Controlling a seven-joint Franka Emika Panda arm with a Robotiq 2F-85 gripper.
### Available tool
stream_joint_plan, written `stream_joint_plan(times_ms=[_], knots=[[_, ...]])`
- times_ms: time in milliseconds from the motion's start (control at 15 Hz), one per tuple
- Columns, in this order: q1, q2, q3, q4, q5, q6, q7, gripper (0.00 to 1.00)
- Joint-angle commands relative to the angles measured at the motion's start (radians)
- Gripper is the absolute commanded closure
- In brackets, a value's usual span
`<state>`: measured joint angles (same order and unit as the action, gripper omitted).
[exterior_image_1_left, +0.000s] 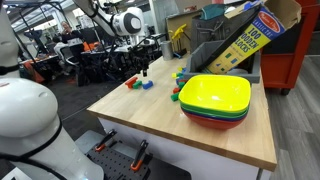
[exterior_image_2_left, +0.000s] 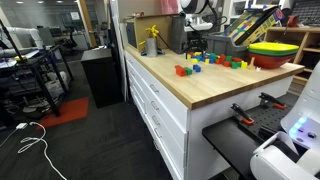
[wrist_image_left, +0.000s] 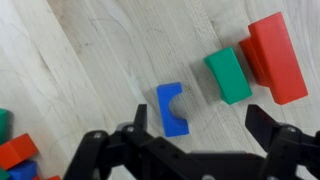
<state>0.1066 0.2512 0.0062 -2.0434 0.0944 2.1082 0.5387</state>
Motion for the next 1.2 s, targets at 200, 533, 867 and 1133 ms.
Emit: stream_joint_plan(times_ms=[200,533,867,1133], knots=[[-0.007,0.009,0.009,0.01,0.121,-0.004,0.038,0.0],[-0.009,0.044,0.002,0.033,0.127,0.021,0.034,0.0],[-0.005,0.089,-0.001,0.075,0.119,0.086,0.025,0.0],[-0.009,0.134,-0.007,0.13,0.123,0.097,0.024,0.0]])
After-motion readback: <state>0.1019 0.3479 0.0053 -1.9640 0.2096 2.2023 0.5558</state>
